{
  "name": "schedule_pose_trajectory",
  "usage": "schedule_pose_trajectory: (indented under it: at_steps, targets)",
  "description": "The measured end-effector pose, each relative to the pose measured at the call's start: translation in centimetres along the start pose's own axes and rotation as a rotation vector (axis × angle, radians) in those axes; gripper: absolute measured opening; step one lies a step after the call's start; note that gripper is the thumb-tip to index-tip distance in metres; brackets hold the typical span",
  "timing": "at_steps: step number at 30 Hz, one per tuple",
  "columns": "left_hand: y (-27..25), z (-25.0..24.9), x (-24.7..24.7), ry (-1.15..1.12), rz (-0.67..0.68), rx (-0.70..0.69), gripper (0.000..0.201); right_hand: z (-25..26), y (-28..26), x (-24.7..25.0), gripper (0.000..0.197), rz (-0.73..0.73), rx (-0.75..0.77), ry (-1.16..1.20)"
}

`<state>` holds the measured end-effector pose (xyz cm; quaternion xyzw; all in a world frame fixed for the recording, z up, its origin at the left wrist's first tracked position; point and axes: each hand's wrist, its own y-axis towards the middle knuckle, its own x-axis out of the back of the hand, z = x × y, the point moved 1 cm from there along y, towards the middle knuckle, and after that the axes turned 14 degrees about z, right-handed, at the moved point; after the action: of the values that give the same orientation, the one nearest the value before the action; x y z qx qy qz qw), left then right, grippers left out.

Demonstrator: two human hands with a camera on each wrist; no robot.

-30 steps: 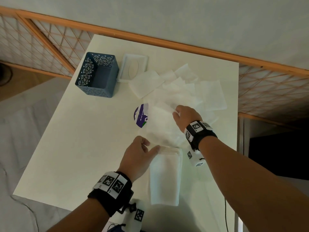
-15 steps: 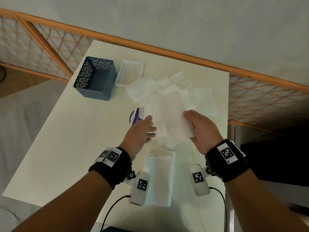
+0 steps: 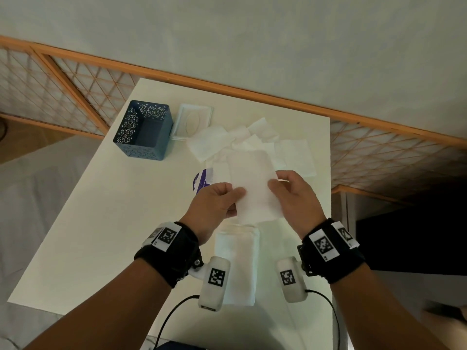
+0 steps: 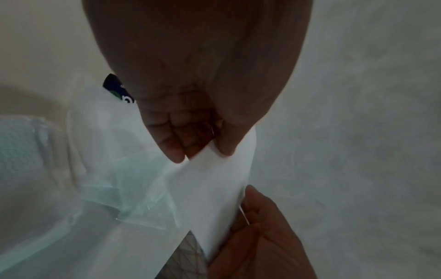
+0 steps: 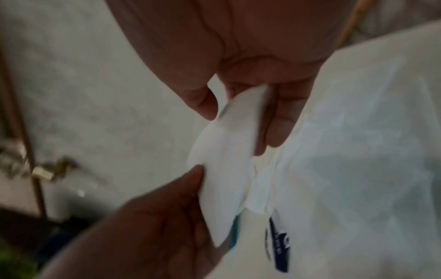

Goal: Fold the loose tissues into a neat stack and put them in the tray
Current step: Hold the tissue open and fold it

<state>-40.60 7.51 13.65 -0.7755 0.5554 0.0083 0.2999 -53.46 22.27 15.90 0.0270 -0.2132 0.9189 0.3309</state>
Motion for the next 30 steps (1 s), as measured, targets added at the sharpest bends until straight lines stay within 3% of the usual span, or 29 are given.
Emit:
schedule_pose_trajectory:
  at_steps: [4, 6, 9, 16, 21, 25, 27, 30]
  targets:
    - [-0.9, 0.0, 0.1, 0.100, -0.061, -0.027, 0.033, 0.2, -2.3, -0.8, 0.046, -0.095, 0.051, -0.208]
    - [-1.5, 0.1, 0.1, 0.146, -0.100, -0.040, 0.033, -0.1, -3.5, -1.6, 0.054, -0.122, 0.091, -0.295]
    - [-2.3, 0.4, 0.0, 0.248, -0.111, -0.046, 0.040, -0.2, -4.8, -3.1, 0.054, -0.089, 0.110, -0.367]
    - [-3.8, 0.9, 0.0, 0.421, -0.121, -0.086, 0.053, 0.2, -5.3, -4.6, 0.048, -0.027, -0.007, -0.310]
    - [-5.5, 0.9, -1.4, 0.766, -0.109, -0.191, 0.017, 0.0, -5.4, -5.7, 0.052, 0.094, -0.012, -0.198]
    - [-6.6, 1.6, -2.5, 0.685, 0.107, -0.195, 0.005, -0.3, -5.9, -6.1, 0.029, 0.145, -0.015, -0.042]
    - [-7.0, 2.1, -2.1, 0.588, 0.091, -0.148, 0.016, -1.2, -6.1, -5.9, 0.032, 0.120, -0.071, 0.046]
    - [-7.1, 3.6, -0.3, 0.449, -0.067, -0.087, 0.021, -3.2, -6.2, -5.5, 0.034, 0.111, -0.186, 0.210]
